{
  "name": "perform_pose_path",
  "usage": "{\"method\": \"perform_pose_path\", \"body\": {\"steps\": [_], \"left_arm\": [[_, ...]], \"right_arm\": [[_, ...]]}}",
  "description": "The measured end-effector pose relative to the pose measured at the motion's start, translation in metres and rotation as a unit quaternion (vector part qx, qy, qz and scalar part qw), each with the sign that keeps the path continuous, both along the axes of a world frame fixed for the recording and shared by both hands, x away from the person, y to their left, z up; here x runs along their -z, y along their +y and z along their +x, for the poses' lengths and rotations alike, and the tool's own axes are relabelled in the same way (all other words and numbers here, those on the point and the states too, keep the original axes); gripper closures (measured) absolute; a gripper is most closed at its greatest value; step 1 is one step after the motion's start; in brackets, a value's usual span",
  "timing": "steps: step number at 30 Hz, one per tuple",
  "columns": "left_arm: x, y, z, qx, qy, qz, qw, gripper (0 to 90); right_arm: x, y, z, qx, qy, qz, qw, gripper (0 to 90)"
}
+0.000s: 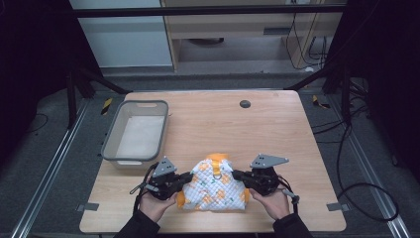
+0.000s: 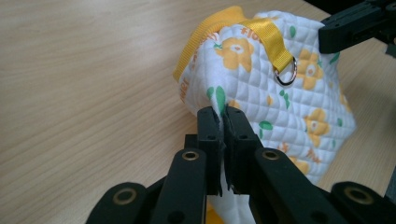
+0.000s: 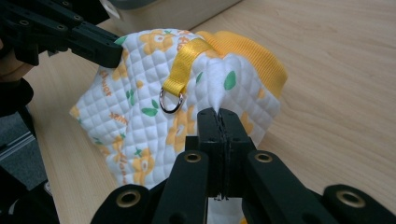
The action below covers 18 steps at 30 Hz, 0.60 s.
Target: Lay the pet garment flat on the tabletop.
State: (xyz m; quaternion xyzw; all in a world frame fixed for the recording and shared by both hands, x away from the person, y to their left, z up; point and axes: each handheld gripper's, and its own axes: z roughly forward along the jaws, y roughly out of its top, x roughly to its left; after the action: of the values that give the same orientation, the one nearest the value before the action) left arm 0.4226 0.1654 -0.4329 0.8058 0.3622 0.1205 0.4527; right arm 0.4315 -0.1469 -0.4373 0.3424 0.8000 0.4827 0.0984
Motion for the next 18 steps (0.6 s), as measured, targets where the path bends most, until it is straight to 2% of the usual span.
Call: {"method": "perform_pose_path", "body": {"steps": [3, 8, 12, 15, 18], "left_arm": [[-0.013, -0.002, -0.003, -0.002, -0.021, -0.007, 0.9997, 85.9], [-0.037, -0.005, -0.007, 0.001, -0.044, -0.028, 0.9986, 85.9], [-0.054, -0.010, -0.009, 0.008, -0.065, -0.027, 0.9975, 85.9], [-0.064, -0.014, -0.005, 0.007, -0.075, -0.026, 0.9968, 85.9], [-0.071, -0.019, 0.004, -0.003, -0.079, -0.028, 0.9965, 85.8]], "right_arm": [[-0.009, -0.003, -0.003, 0.004, -0.013, 0.006, 0.9999, 89.2], [-0.028, -0.010, -0.012, 0.021, -0.037, 0.027, 0.9987, 89.1], [-0.045, -0.015, -0.020, 0.028, -0.062, 0.035, 0.9971, 89.0], [-0.057, -0.019, -0.023, 0.036, -0.080, 0.039, 0.9954, 88.9], [-0.063, -0.018, -0.015, 0.048, -0.088, 0.036, 0.9944, 88.8]]}}
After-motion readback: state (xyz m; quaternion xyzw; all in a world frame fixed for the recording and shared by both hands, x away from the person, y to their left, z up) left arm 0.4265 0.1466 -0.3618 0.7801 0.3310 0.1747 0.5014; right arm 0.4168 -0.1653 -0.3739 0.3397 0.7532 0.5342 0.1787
